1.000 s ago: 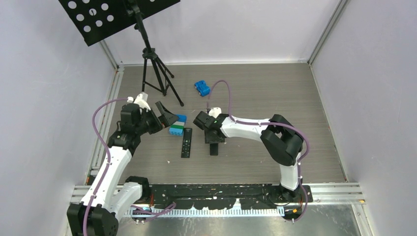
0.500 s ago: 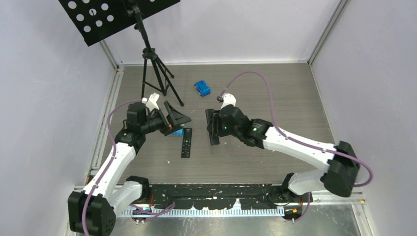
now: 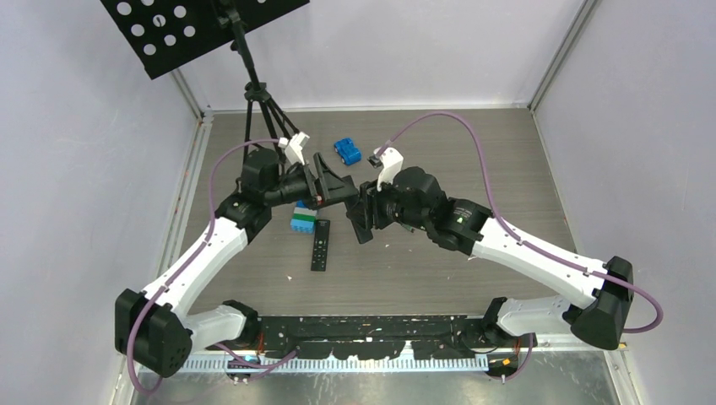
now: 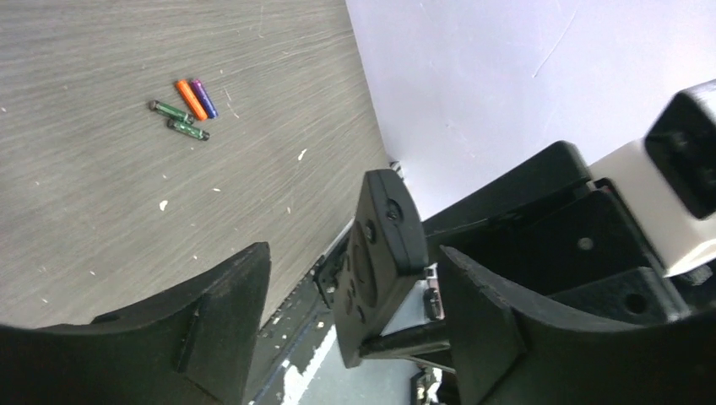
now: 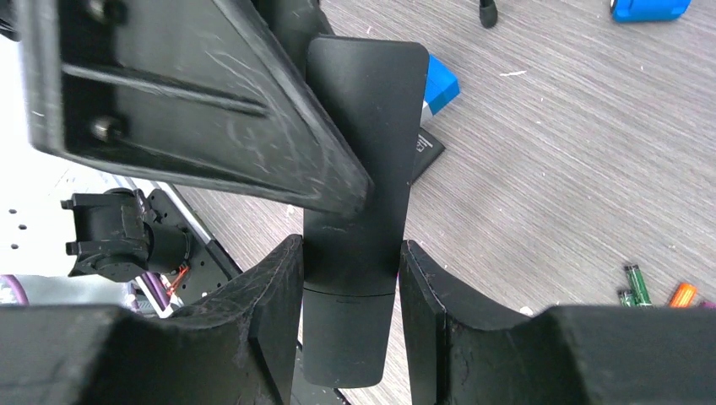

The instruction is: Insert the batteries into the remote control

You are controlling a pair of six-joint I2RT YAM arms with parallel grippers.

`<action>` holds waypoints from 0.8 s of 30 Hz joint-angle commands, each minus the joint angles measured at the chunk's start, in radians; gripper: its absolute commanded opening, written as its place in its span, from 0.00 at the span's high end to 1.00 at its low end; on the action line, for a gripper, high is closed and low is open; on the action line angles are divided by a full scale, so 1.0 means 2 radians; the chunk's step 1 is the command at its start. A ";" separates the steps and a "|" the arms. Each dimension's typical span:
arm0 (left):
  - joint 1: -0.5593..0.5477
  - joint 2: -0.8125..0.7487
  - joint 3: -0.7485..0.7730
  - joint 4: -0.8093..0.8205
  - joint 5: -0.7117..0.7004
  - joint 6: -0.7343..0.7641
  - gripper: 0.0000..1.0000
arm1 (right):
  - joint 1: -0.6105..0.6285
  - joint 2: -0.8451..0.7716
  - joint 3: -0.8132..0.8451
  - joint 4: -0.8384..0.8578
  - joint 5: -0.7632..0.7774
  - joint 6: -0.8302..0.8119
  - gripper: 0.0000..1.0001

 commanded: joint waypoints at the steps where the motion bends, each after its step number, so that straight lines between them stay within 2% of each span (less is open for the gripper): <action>1: -0.014 0.006 0.014 0.008 -0.012 0.008 0.35 | 0.001 0.002 0.034 0.008 -0.016 -0.021 0.87; 3: -0.019 0.010 0.013 0.007 -0.016 0.006 0.51 | 0.001 0.006 0.040 0.008 -0.017 -0.024 0.86; 7: -0.024 0.010 0.015 0.007 -0.015 0.000 0.90 | 0.001 0.011 0.043 0.008 -0.017 -0.017 0.85; 8: -0.024 0.010 0.016 0.009 -0.014 0.001 0.99 | 0.001 0.012 0.043 0.008 -0.027 -0.011 0.74; 9: -0.024 0.010 0.017 0.008 -0.015 0.004 1.00 | 0.001 0.012 0.046 0.003 -0.034 -0.004 0.67; 10: -0.024 0.010 0.020 0.007 -0.016 0.010 1.00 | 0.001 0.011 0.050 -0.005 -0.041 0.002 0.50; 13: -0.024 0.006 0.033 -0.007 -0.037 0.032 1.00 | 0.000 -0.022 0.039 -0.013 -0.027 0.041 0.14; 18: -0.023 -0.005 0.042 0.023 -0.067 0.033 1.00 | -0.005 -0.119 -0.039 0.044 0.048 0.150 0.07; 21: -0.023 -0.011 0.032 0.083 -0.074 -0.003 1.00 | -0.006 -0.155 -0.081 0.076 0.091 0.242 0.07; 24: -0.023 -0.013 0.021 0.149 -0.079 -0.064 1.00 | -0.006 -0.185 -0.141 0.167 0.102 0.328 0.07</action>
